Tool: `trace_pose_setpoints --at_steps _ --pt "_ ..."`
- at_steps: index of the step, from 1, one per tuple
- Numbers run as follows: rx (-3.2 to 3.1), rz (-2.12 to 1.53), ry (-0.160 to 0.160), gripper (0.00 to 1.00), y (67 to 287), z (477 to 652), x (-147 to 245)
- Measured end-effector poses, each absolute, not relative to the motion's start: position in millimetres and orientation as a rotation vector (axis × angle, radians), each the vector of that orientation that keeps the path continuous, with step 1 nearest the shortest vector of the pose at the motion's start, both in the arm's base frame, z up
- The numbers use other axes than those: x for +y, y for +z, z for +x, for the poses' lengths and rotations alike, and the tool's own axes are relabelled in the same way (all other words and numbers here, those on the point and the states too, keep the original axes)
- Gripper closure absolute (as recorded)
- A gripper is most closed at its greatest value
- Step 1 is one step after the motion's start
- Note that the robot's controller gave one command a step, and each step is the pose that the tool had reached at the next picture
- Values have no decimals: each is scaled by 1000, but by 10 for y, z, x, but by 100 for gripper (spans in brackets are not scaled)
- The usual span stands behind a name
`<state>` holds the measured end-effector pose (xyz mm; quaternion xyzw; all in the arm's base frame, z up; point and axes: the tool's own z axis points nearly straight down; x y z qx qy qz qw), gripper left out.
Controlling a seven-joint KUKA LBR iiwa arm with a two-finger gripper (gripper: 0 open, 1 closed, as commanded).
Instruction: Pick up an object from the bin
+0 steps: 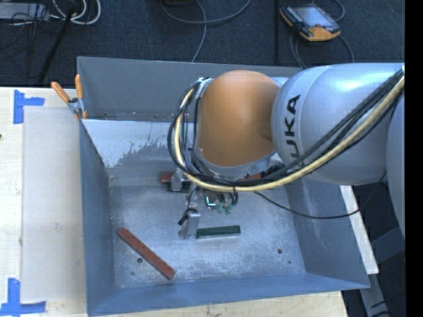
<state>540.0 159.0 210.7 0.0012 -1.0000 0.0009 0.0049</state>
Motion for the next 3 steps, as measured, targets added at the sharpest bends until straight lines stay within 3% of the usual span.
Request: trace_pose_setpoints --at_steps 1,2,3 --pt "-3125 160 5 0 1246 4833 1423" --pt "-3142 173 -3 0 685 4741 2090" --pt "-3136 159 0 100 693 4732 2052"
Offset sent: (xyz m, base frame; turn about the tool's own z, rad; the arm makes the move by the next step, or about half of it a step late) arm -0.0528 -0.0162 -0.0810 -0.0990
